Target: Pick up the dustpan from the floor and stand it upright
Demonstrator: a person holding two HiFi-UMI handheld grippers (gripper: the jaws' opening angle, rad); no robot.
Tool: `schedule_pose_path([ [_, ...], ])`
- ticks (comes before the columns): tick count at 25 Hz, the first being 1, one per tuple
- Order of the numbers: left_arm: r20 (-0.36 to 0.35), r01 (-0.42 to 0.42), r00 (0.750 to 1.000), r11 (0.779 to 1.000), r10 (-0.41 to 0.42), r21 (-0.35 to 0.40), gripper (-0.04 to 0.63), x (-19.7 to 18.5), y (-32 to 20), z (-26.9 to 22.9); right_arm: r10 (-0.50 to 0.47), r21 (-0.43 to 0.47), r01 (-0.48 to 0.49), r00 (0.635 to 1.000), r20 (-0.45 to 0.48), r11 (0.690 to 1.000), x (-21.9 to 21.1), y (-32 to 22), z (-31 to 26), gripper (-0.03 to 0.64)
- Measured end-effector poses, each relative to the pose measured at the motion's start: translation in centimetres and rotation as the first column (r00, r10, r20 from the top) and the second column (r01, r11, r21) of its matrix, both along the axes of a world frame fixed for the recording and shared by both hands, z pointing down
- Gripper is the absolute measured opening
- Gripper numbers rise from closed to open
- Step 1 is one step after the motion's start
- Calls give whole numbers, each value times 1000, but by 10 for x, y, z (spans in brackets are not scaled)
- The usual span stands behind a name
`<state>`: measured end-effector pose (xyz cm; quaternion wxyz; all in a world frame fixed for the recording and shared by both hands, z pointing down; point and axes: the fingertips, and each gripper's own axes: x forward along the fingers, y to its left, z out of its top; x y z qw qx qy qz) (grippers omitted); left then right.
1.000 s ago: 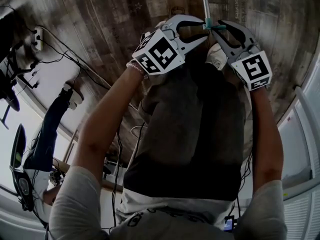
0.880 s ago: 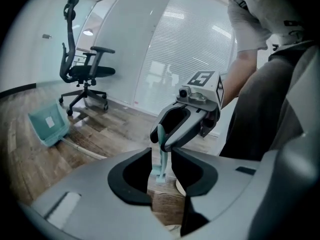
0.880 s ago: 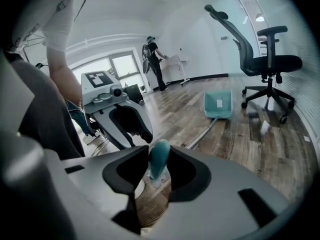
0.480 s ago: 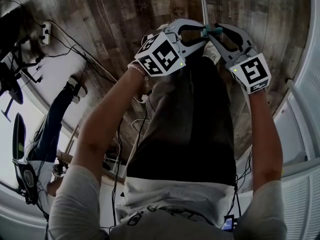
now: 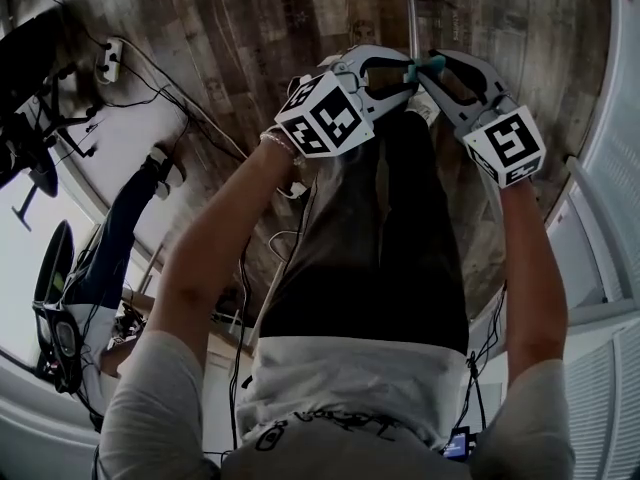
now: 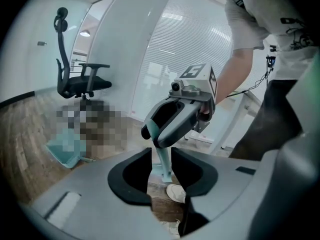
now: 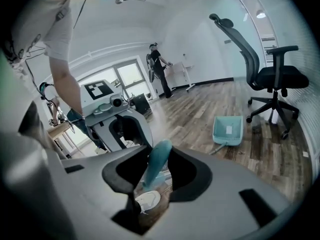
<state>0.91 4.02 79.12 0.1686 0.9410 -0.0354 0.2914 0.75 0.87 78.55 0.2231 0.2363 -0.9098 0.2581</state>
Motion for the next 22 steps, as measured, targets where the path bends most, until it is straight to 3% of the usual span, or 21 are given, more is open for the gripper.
schedule_pose_path([
  [9, -14, 11, 1000, 1000, -11, 6, 105, 12, 6, -56, -2, -2, 2, 999, 39, 1000, -1, 1, -63, 118],
  [22, -24, 76, 997, 997, -75, 12, 104, 9, 6, -87, 32, 6, -33, 995, 94, 999, -2, -6, -105, 126],
])
